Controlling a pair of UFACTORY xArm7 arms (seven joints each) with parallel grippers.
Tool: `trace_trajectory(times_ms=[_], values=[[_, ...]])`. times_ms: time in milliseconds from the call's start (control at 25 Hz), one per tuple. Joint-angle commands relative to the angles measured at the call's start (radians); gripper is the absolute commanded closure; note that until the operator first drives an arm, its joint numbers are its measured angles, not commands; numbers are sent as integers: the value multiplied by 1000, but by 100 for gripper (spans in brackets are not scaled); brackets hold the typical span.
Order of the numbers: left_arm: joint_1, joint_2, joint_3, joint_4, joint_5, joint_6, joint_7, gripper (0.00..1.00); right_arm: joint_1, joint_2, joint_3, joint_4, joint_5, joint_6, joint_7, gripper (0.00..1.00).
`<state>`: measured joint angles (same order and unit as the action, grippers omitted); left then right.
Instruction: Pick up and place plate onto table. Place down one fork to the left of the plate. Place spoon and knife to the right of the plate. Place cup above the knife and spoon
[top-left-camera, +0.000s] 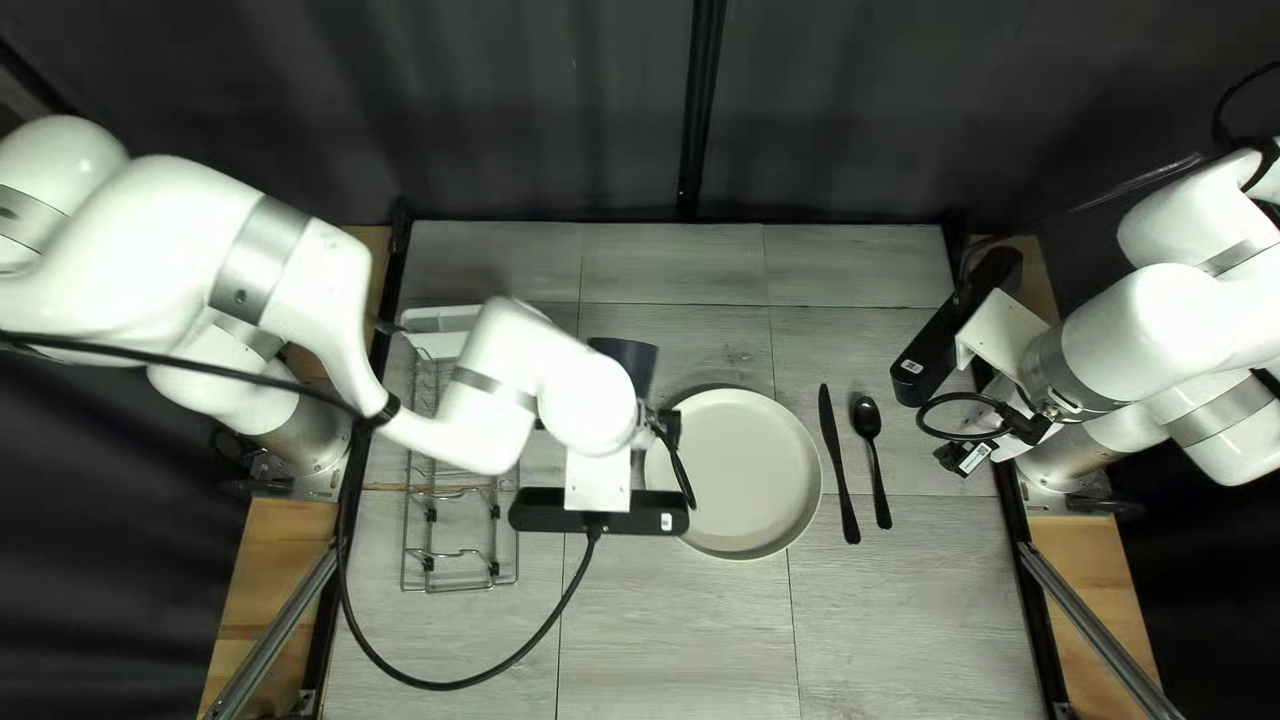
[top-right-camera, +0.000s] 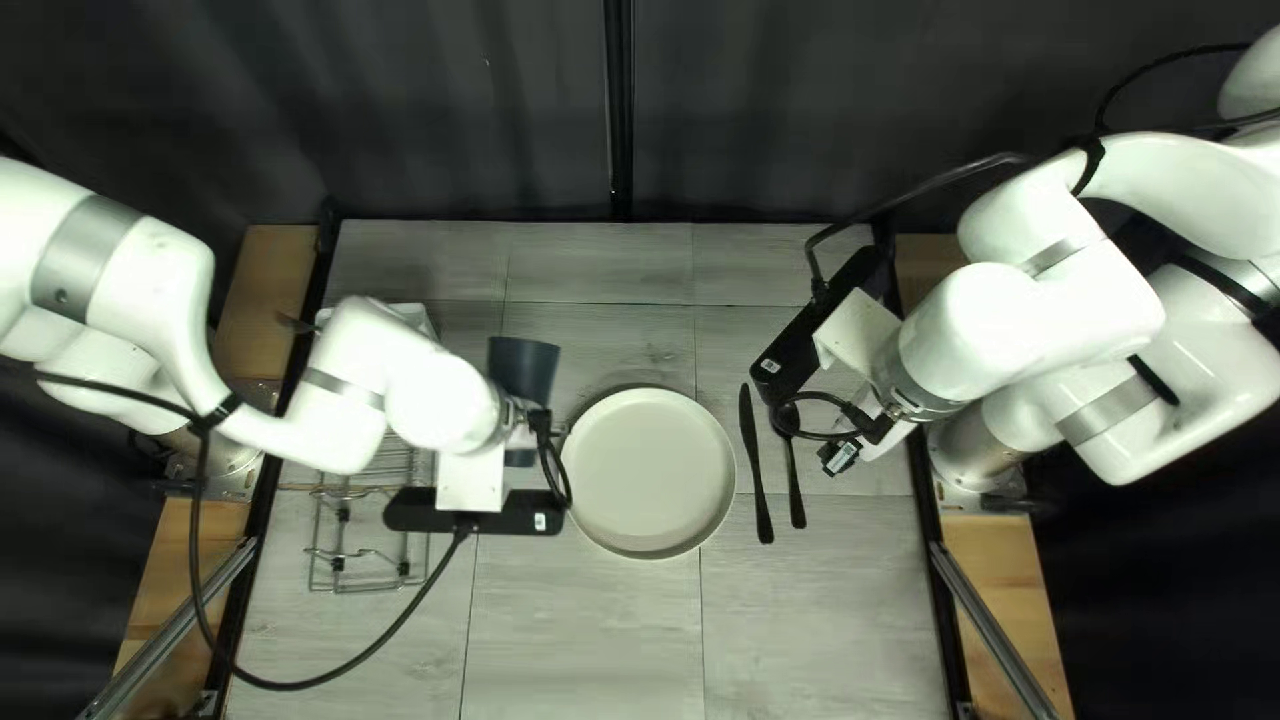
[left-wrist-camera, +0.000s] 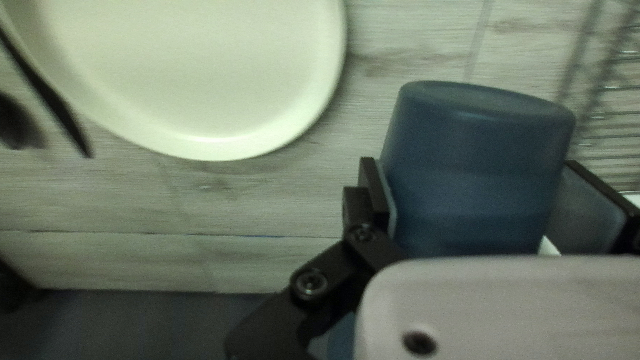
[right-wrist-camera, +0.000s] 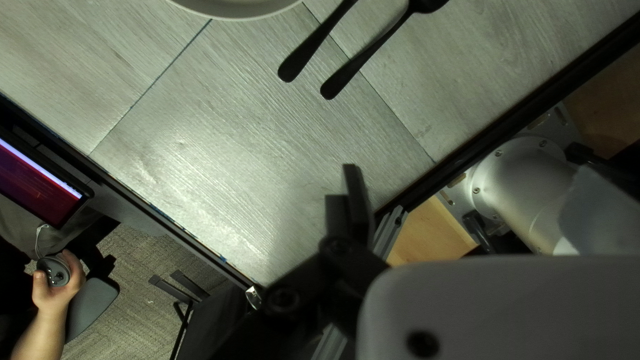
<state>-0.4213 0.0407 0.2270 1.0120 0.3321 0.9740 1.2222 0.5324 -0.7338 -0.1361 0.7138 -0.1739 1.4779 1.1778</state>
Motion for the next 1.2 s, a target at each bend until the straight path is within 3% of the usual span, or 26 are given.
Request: trace_trajectory(times_ms=[40, 360, 560, 640, 1200], values=[[-4, 91, -5, 69, 24, -39, 30, 100, 0, 0, 0, 0, 0, 0, 0, 0], [-4, 191, -15, 153, 28, -50, 86, 100, 0, 0, 0, 0, 0, 0, 0, 0], [-33, 194, -31, 164, 62, -21, 90, 100, 0, 0, 0, 0, 0, 0, 0, 0], [-42, 225, -41, 212, 63, 20, 114, 100, 0, 0, 0, 0, 0, 0, 0, 0], [-42, 225, -41, 212, 63, 20, 114, 100, 0, 0, 0, 0, 0, 0, 0, 0]])
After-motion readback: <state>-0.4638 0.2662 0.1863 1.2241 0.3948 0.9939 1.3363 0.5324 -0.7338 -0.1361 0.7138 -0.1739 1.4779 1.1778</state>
